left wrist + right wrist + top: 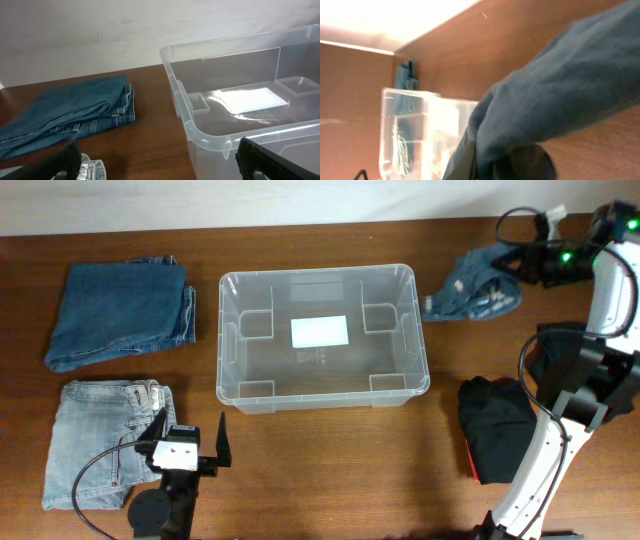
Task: Pack container
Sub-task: 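Lift the denim and carry it left over the clear bin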
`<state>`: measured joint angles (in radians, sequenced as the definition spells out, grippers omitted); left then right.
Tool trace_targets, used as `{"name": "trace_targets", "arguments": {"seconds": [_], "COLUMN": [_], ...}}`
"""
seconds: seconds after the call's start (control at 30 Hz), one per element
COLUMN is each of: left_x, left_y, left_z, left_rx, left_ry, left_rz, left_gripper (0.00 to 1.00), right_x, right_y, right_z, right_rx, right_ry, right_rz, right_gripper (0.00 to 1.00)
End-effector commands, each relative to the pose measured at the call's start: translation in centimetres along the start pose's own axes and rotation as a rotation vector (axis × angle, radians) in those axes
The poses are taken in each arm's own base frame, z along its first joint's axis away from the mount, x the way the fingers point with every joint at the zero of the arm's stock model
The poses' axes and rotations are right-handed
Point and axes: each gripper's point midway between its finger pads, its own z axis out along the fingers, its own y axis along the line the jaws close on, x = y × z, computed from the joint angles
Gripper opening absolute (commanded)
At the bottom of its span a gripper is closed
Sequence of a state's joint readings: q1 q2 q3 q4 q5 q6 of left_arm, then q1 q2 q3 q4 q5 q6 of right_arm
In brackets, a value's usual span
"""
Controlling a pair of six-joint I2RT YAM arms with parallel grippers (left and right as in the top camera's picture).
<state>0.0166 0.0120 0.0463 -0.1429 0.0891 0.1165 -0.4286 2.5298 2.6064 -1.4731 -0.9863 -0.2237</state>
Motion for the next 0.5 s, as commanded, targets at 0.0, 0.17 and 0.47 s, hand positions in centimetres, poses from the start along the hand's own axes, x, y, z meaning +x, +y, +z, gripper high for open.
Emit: {"name": "trace_targets", "arguments": {"seconds": [0.0,0.17,0.47], "left_x": [0.2,0.2,0.2], "left_y": [0.2,0.2,0.2], "left_z": [0.0,0.0,0.0], "left_rx": [-0.012,-0.012,-0.012], "left_ry": [0.001,0.001,0.001], "left_rz": [0.016,0.016,0.016], "left_gripper": [0.99,0.99,0.99], "right_x": [-1.4,-1.3,0.9], "right_y": [4.5,10.0,24.1], "right_z": [-2.3,-4.7,-5.8], "right_rx": [-0.047,-0.052,-0.224], "right_ry": [-0.056,-0.089,-0.112], "right_rz": [-0.077,-0.133,-0.256], "right_gripper": [0.04,0.04,0.04]}}
